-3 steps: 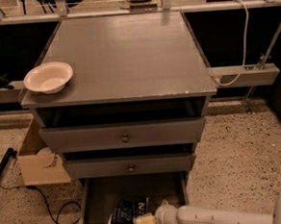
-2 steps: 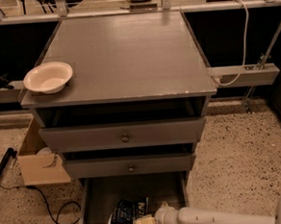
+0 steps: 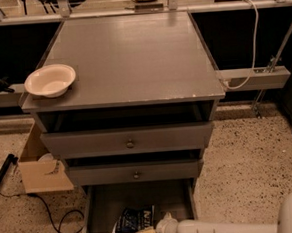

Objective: Pick blue chip bag from bottom drawer and place on counter

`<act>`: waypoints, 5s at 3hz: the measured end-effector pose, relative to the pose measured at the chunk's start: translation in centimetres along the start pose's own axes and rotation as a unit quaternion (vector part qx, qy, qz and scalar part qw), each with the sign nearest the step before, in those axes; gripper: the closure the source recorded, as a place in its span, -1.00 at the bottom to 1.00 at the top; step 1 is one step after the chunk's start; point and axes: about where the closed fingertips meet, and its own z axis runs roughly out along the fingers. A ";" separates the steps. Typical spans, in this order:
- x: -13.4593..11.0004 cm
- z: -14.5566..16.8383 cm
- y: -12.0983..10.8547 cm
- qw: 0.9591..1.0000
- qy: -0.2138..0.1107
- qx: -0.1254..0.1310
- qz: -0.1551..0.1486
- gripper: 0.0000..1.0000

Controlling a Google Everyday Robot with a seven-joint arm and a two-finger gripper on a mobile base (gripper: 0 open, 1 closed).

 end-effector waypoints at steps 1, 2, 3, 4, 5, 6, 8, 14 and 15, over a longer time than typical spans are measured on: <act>-0.2 2.3 0.5 1.000 0.009 0.014 -0.004 -1.00; -0.4 3.5 0.4 1.000 0.012 0.024 -0.003 -1.00; -1.5 5.8 -0.3 0.999 0.019 0.043 0.001 -1.00; -0.1 7.3 -1.5 0.997 0.039 0.062 0.008 -1.00; 1.8 8.8 -1.2 0.995 0.066 0.073 0.001 -1.00; 1.8 8.8 -1.2 0.995 0.066 0.073 0.001 -1.00; 1.8 8.8 -1.2 0.995 0.066 0.073 0.001 0.00; -4.8 0.5 -3.6 0.993 0.074 0.025 -0.086 1.00; -6.3 -2.3 -3.9 0.986 0.089 -0.004 -0.138 1.00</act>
Offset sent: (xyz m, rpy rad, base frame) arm 0.0262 0.0288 -0.0285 -0.0709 0.0048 -0.0376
